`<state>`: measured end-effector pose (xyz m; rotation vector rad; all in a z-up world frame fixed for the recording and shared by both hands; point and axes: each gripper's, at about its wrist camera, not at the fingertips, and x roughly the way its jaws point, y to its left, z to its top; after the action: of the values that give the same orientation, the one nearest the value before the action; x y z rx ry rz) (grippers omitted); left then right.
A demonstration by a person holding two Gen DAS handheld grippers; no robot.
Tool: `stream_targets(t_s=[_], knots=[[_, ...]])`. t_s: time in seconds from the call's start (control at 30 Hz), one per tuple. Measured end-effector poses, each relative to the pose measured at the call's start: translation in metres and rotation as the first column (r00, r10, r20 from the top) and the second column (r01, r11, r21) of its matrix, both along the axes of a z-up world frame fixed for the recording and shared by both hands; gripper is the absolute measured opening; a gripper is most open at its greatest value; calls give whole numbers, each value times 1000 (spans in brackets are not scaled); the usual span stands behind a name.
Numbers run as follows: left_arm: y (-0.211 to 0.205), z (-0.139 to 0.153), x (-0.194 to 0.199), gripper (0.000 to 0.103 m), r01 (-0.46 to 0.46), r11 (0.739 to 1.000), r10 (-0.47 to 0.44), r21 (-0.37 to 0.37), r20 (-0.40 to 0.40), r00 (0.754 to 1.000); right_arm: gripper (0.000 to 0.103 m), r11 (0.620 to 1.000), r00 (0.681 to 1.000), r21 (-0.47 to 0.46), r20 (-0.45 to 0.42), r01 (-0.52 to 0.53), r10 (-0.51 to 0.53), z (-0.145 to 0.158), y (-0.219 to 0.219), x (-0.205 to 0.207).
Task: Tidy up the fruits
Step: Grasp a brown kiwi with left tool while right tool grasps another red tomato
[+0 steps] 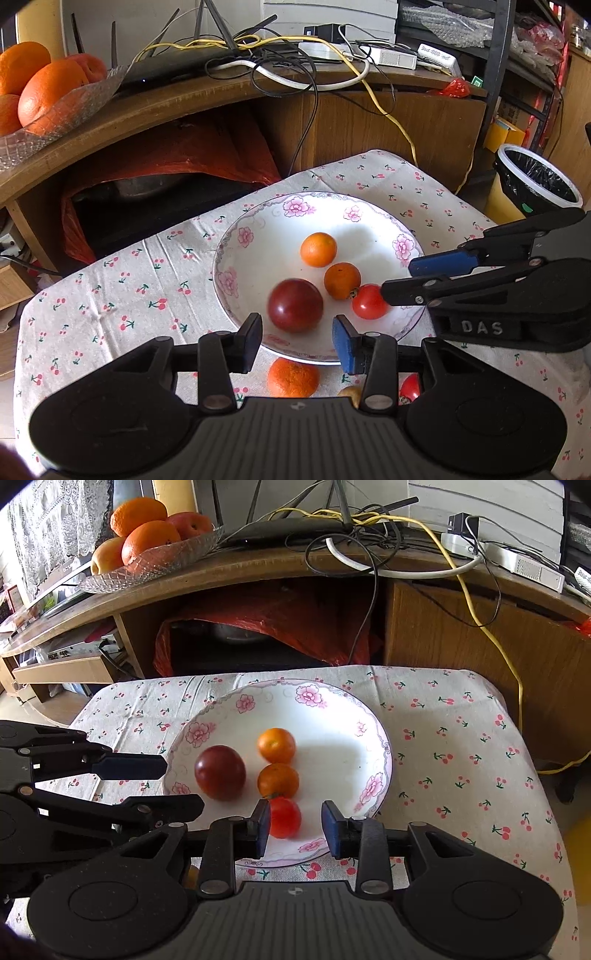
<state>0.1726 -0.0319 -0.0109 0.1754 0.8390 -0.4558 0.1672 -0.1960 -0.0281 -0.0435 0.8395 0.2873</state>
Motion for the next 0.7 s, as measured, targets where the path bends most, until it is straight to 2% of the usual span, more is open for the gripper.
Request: stream_targets(t_s=[0.4,0.7], knots=[[15,5,-15,50,13,1000,-13,-10,-17,1000,28,1000,1000,8,-6,-27,27,8,3,-17],[17,4,-32,50,59,998,-59,7,-35,998,28,998,997,-2,-44,-61,61,3,4,-33]])
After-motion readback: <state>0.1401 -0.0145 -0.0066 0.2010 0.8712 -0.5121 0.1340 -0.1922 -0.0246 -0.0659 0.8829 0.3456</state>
